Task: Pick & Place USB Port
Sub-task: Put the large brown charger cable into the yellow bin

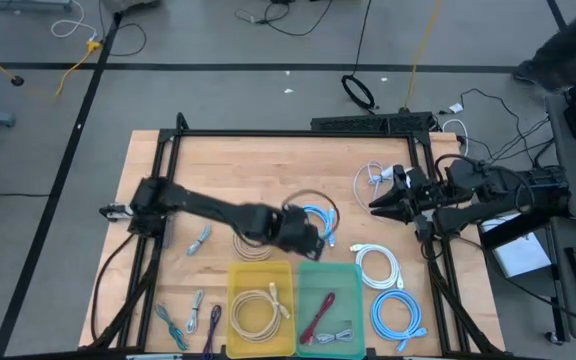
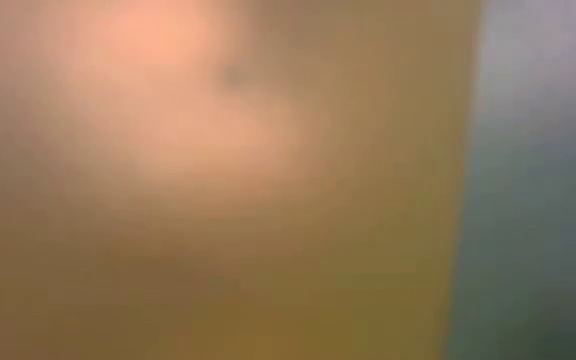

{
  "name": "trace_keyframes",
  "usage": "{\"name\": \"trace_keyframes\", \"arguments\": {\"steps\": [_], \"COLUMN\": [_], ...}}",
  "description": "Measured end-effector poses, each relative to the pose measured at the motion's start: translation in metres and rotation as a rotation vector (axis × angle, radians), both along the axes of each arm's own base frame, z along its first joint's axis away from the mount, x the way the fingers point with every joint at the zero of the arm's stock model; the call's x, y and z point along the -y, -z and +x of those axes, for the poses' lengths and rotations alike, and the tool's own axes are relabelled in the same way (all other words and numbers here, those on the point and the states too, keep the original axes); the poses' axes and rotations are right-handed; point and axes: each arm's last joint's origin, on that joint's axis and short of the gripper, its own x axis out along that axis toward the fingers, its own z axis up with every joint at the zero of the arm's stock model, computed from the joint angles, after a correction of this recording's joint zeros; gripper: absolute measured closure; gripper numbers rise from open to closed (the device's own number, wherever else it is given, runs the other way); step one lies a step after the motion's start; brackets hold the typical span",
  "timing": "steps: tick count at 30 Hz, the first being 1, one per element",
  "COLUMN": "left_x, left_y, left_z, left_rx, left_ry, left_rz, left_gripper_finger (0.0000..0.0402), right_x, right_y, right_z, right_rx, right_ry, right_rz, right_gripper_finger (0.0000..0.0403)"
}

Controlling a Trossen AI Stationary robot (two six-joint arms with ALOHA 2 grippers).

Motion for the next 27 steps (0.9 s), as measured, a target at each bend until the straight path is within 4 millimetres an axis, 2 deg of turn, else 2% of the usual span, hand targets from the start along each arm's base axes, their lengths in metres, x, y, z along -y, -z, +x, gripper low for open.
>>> {"name": "trace_keyframes", "arguments": {"steps": [3,8,15,20,24,27], "left_x": [-0.027,-0.064,-0.093,-0.099,-0.088,-0.074], "left_y": [-0.001,0.005,0.009,0.017,0.032,0.05], "left_z": [-0.015,-0.016,-0.034,-0.044,-0.05,-0.054], "left_rx": [-0.168,-0.275,-0.482,-0.629,-0.704,-0.746], "left_ry": [0.018,0.166,0.256,0.468,0.748,0.981], "left_rz": [0.075,0.066,0.095,0.195,0.216,0.265], "left_gripper_finger": [0.0293,0.0287,0.0222,0.0166,0.014,0.0134], "right_x": [-0.003,-0.008,-0.014,-0.016,-0.018,-0.019], "right_y": [0.001,0.005,0.01,0.012,0.011,0.011], "right_z": [0.002,0.009,0.018,0.023,0.03,0.035], "right_rx": [-0.011,-0.04,-0.077,-0.081,-0.06,-0.044], "right_ry": [0.014,0.065,0.121,0.2,0.228,0.224], "right_rz": [0.001,0.004,0.034,0.026,0.028,0.027], "right_gripper_finger": [0.033,0.033,0.033,0.033,0.033,0.033]}}
